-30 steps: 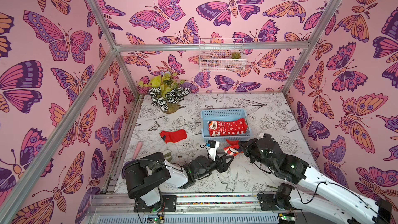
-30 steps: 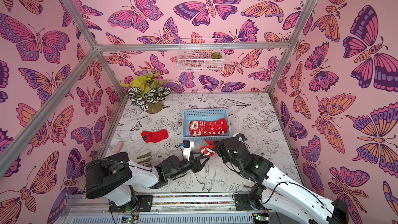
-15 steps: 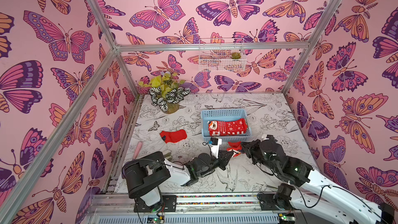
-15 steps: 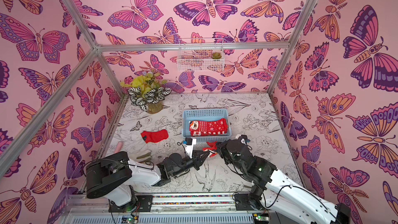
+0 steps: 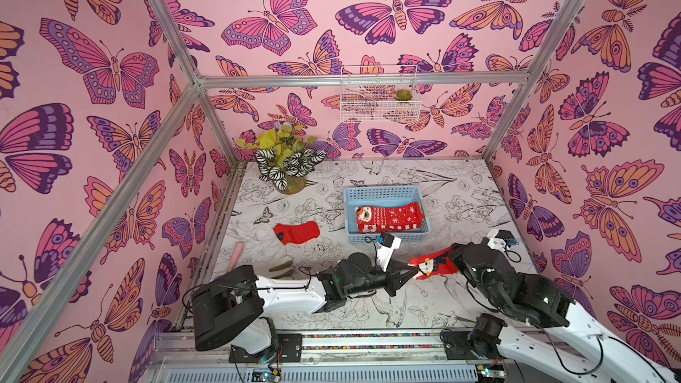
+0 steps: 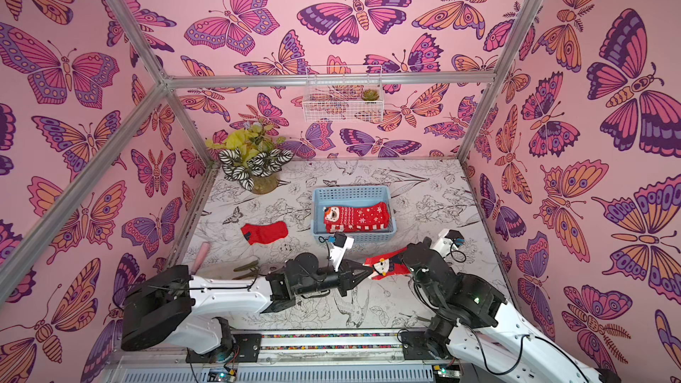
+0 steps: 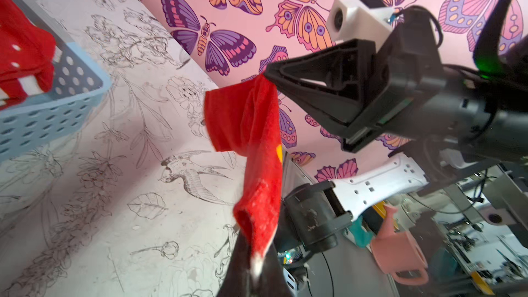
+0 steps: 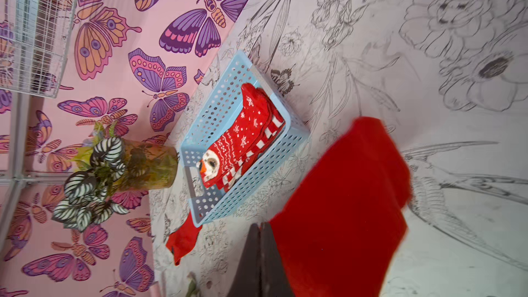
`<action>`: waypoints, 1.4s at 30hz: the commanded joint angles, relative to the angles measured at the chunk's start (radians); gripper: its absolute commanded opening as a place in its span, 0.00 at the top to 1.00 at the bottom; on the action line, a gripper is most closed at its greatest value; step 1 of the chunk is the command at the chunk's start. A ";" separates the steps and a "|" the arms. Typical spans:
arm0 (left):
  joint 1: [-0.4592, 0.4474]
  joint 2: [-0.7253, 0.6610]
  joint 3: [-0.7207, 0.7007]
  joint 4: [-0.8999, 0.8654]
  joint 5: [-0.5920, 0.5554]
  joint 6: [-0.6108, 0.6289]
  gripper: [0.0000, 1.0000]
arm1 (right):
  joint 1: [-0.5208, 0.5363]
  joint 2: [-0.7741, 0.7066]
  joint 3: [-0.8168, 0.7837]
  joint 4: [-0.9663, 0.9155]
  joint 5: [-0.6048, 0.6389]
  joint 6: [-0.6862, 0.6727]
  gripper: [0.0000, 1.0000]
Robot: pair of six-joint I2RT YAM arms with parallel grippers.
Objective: Place the socks together as a pair
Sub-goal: Flatten out the sock at the center of the board.
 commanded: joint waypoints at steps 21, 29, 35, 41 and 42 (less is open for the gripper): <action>0.274 -0.221 -0.185 -0.740 0.074 -0.066 0.94 | -0.034 0.447 -0.112 0.250 -0.109 -0.278 0.58; 0.413 -0.337 -0.137 -1.054 -0.024 0.063 0.35 | -0.081 0.453 -0.240 0.431 -0.224 -0.362 0.59; 0.423 -0.380 -0.111 -1.063 -0.061 0.008 0.32 | -0.126 0.514 -0.281 0.507 -0.300 -0.406 0.59; 0.423 -0.439 -0.116 -1.053 -0.110 -0.039 0.32 | -0.184 0.588 -0.305 0.588 -0.385 -0.431 0.59; 0.424 -0.448 -0.120 -1.053 -0.117 -0.049 0.32 | -0.188 0.600 -0.307 0.591 -0.387 -0.434 0.60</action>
